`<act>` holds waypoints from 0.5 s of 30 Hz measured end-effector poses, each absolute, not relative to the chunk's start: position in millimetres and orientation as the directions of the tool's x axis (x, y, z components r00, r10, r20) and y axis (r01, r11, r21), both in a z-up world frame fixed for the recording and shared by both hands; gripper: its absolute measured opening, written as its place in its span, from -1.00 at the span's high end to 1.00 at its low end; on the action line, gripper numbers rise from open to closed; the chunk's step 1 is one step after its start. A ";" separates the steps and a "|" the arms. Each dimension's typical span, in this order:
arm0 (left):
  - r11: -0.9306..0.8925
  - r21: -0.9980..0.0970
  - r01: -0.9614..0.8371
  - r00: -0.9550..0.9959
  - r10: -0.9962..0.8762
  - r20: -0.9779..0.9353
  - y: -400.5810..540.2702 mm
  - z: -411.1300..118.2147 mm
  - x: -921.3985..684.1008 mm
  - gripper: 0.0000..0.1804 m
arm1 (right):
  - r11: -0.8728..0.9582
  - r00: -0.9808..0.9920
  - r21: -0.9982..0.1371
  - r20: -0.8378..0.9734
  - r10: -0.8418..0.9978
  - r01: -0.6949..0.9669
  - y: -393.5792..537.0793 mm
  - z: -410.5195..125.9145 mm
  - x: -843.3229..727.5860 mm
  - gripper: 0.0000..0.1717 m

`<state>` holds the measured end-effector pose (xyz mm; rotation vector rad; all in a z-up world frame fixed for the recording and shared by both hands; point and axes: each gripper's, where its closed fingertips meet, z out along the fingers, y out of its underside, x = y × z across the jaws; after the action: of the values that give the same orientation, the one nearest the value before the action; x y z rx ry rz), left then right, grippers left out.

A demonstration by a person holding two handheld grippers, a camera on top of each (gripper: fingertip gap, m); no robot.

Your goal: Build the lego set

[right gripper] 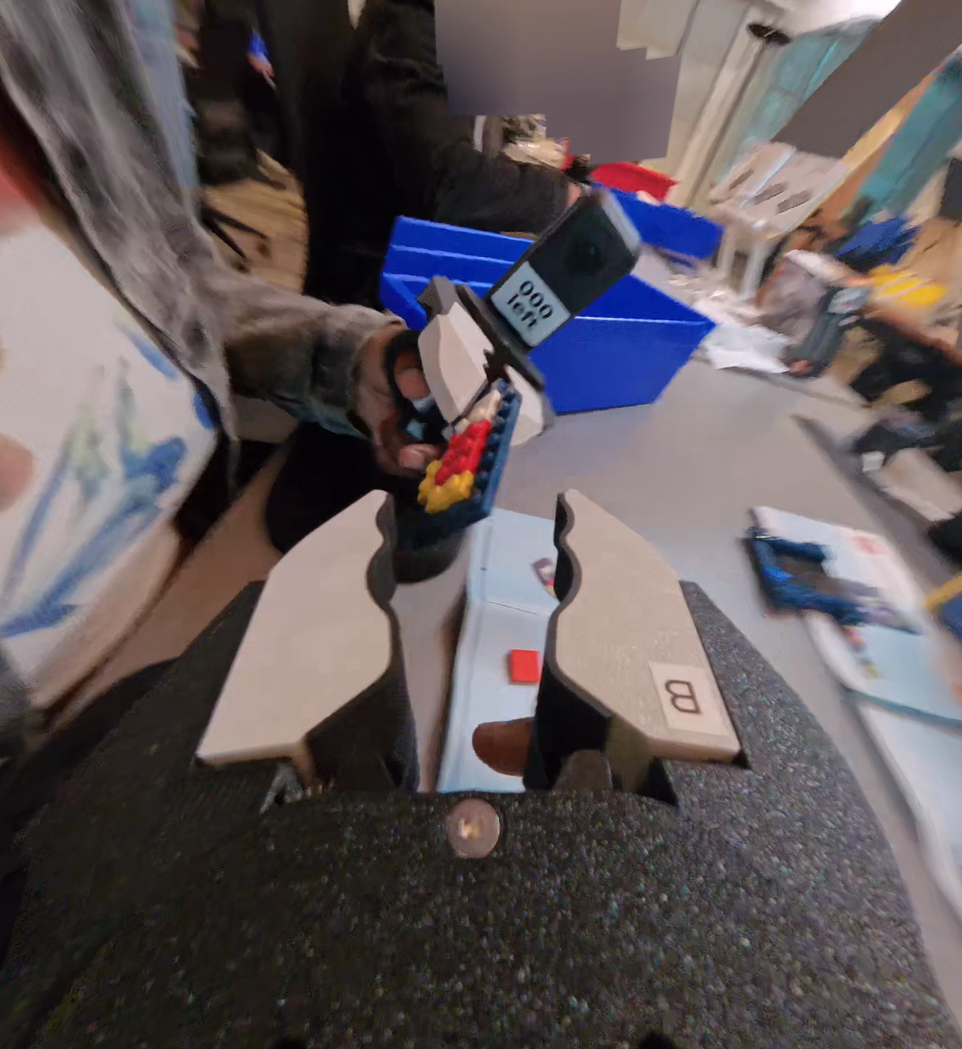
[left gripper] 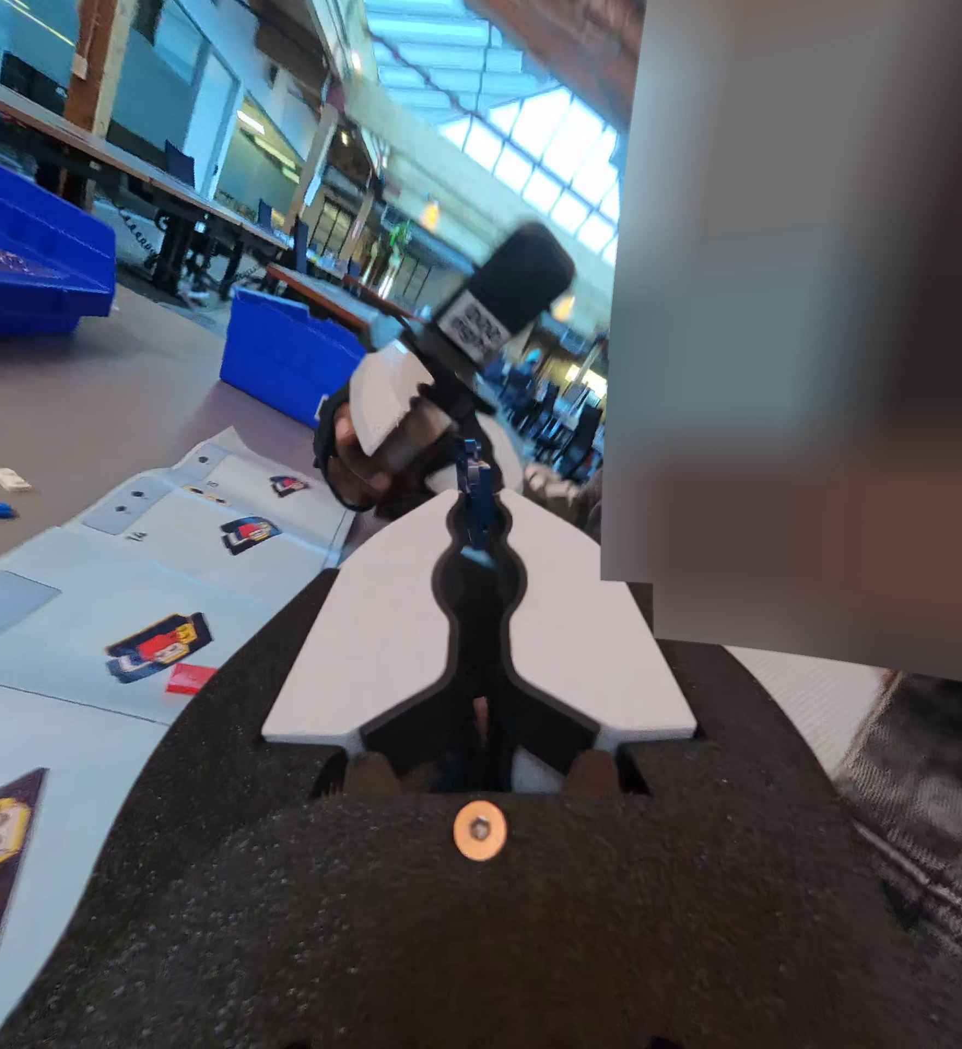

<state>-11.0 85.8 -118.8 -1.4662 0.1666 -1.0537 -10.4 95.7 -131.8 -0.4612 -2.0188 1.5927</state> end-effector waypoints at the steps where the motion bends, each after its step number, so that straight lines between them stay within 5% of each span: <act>1: -0.225 -0.890 0.397 0.617 -0.652 0.440 85.8 -122.1 -8.5 0.92 | 0.189 -0.838 -0.982 0.108 0.535 -0.006 93.7 -130.9 -7.6 0.36; 5: -0.154 -0.988 0.016 0.770 -0.628 0.110 88.7 -137.6 -0.9 0.92 | 0.111 -0.879 -0.993 0.019 0.477 0.038 83.9 -127.3 -7.2 0.51; 15: 0.087 -0.878 -0.470 0.753 -0.479 -0.451 88.1 -133.9 2.2 0.92 | 0.419 -0.759 -0.852 0.490 0.430 -0.313 70.5 -122.6 -1.2 0.92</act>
<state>2.2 88.1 -133.9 -1.5356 0.7986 -0.0076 -1.2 70.5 -122.6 -0.0985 -1.9947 1.3956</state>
